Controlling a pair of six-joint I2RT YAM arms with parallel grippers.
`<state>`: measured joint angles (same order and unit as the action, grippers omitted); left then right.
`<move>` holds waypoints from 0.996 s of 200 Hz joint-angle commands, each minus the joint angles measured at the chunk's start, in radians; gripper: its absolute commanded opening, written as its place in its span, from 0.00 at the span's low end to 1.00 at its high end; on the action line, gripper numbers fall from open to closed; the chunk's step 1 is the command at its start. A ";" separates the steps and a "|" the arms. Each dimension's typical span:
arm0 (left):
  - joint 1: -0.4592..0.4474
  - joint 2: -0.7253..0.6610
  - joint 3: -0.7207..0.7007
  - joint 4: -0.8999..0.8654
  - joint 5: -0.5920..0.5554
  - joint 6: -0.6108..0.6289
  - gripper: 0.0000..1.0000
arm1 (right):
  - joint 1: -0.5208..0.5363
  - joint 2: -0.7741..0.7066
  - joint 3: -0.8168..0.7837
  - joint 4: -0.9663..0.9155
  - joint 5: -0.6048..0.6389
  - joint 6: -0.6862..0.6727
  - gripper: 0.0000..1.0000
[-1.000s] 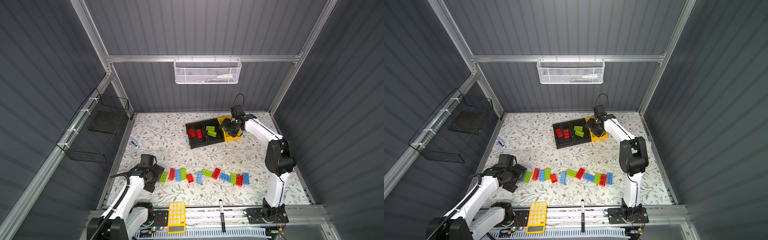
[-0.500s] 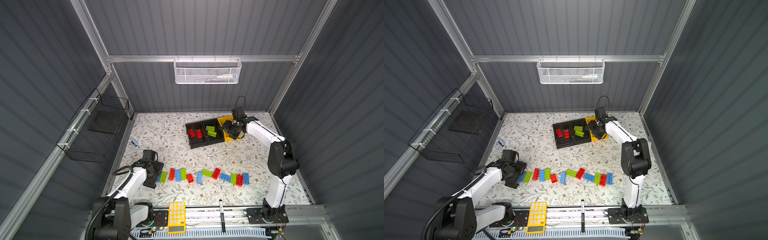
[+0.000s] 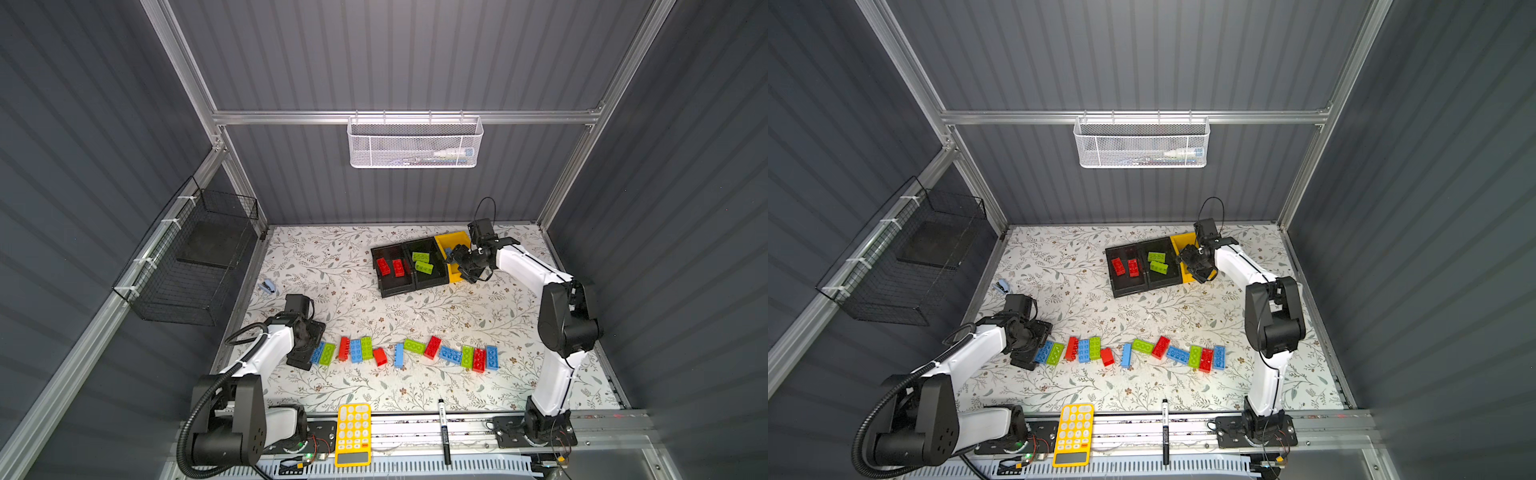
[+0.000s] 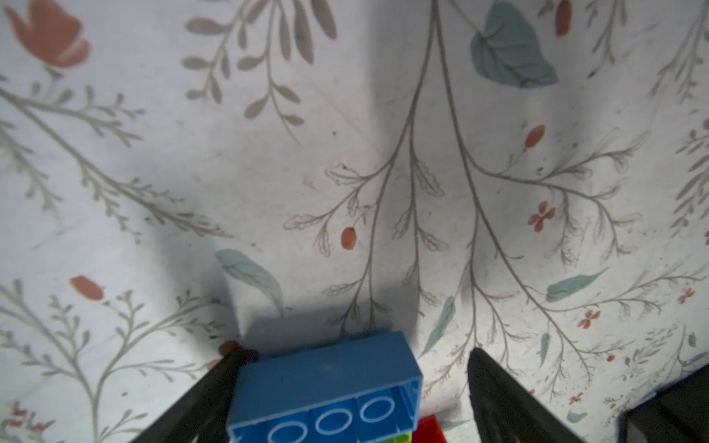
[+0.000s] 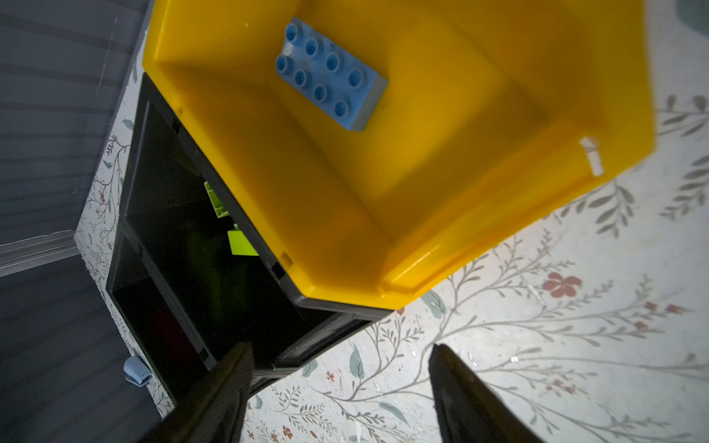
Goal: Sort the legos into containers by color
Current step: Pick up the lego from the middle-left of the table.
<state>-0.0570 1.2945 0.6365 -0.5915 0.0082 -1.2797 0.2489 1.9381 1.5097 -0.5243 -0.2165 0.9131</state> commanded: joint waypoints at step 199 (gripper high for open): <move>-0.030 0.087 0.353 -0.076 -0.030 0.649 0.46 | -0.111 -0.197 -0.201 -0.011 0.031 -0.116 0.74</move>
<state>-0.0582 1.4048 0.8680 -0.6781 0.0002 -0.8371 0.1669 1.8114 1.3388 -0.4793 -0.2356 0.8776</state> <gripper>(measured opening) 0.678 0.740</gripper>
